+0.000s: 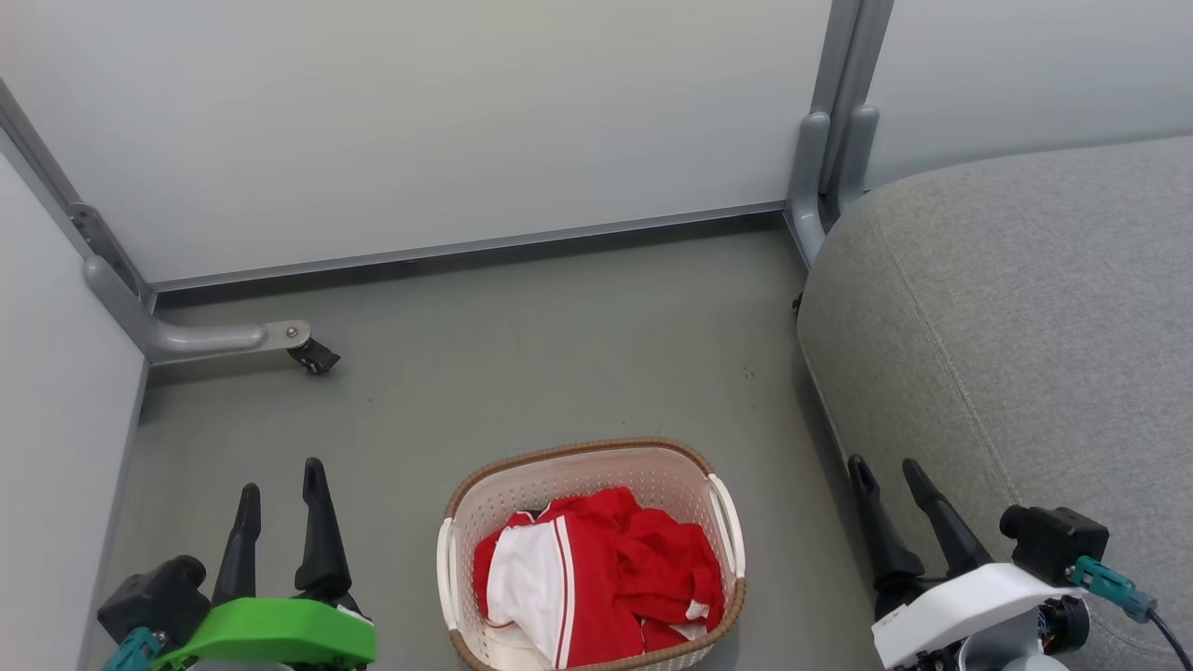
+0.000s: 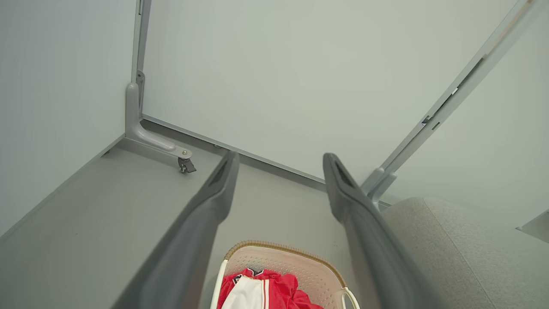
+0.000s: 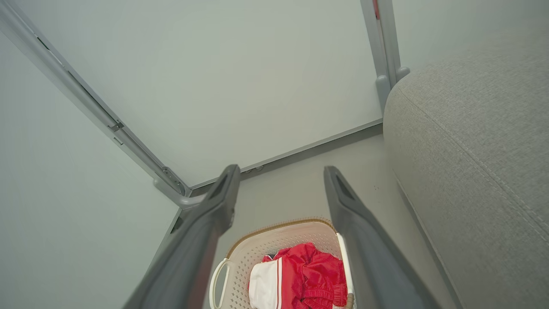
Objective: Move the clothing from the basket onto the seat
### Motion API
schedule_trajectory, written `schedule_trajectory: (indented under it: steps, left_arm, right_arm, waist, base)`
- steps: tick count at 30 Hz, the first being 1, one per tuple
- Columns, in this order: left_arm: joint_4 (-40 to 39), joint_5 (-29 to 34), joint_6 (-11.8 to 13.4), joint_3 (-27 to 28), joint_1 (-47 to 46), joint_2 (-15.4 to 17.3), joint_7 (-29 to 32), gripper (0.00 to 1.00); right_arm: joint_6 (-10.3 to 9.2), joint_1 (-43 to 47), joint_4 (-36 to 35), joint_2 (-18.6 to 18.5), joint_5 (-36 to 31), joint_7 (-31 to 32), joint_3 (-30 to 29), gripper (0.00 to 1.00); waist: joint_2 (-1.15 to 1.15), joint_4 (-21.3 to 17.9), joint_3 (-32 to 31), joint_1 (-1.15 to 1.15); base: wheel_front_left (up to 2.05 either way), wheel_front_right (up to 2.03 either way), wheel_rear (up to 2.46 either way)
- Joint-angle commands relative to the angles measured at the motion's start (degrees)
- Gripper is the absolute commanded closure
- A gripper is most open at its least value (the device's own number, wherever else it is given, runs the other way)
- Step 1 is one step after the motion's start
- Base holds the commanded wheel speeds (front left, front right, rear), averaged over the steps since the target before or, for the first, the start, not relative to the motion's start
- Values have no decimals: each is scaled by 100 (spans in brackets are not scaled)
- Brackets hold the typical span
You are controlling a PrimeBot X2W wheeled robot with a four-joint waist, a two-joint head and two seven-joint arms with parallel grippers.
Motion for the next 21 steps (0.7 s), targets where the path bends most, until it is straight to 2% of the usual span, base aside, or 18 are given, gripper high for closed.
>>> schedule_trajectory:
  steps: [1, 21]
  left_arm:
    - [-76, 183, 34, -25, 52, 43, -51, 0]
    - [-186, 1071, -170, -187, 240, 48, -322, 0]
  right_arm:
    - [2, 24, -78, -38, -187, -68, 25, 0]
    - [2, 128, -133, -45, -1251, -336, 111, 0]
  waist:
    - [0, -1, -6, 0]
    - [0, -33, -94, 0]
  base:
    - [0, 0, 0]
    - [0, 0, 0]
